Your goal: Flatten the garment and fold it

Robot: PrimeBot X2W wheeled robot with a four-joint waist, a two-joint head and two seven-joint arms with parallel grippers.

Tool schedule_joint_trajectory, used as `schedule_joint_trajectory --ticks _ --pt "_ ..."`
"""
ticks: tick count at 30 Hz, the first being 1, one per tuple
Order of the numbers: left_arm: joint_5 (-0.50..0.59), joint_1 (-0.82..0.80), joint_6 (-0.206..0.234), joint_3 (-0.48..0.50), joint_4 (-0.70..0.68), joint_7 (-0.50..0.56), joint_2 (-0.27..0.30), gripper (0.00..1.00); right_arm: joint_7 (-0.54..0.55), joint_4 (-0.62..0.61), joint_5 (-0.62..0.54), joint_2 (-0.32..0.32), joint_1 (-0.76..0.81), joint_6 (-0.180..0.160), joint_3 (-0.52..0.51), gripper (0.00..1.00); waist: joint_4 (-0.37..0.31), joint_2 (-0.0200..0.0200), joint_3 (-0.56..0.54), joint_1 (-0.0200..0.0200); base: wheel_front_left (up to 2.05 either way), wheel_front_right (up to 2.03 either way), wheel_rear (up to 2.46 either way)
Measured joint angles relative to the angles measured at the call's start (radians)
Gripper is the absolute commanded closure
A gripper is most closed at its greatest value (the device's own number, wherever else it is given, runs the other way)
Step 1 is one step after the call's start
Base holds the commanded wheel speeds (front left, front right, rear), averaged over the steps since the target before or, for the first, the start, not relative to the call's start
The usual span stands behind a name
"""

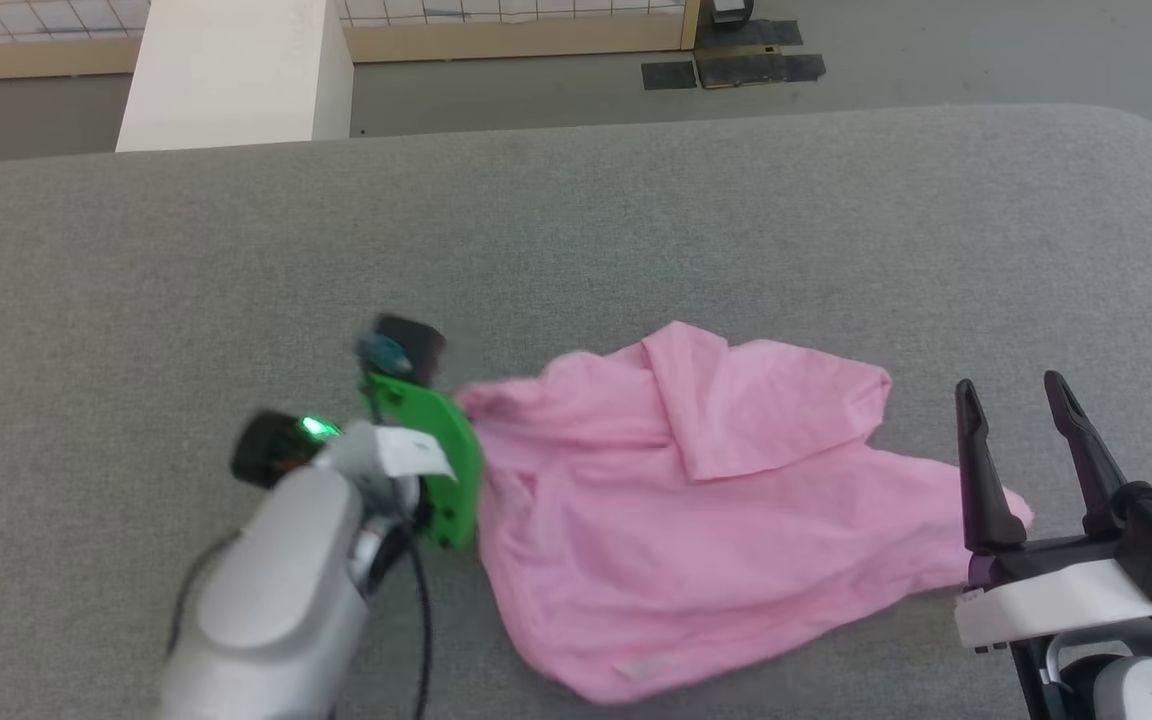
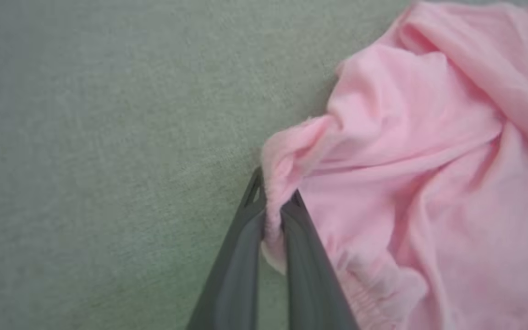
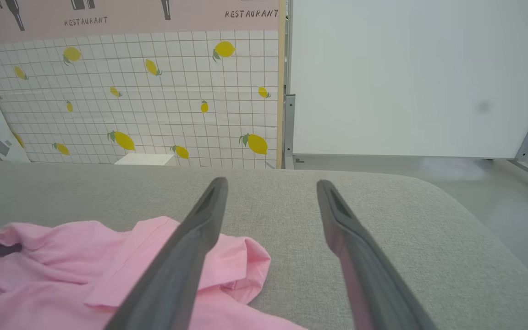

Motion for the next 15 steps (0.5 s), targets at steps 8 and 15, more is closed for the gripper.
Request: schedule_joint_trajectory --ticks 8,15 --pt "0.034 -0.156 0.112 0.122 0.015 -0.171 0.094 1.00 -0.007 0.009 0.003 0.000 -0.019 0.000 0.012 0.00 -0.017 0.0000 0.016 0.0000 0.00 0.00 0.00" --pt "0.018 -0.200 0.142 0.179 0.144 -0.190 0.125 1.00 -0.009 0.019 0.003 0.000 -0.033 0.000 0.034 0.00 -0.042 0.0000 0.033 0.0000 0.00 0.00 0.00"
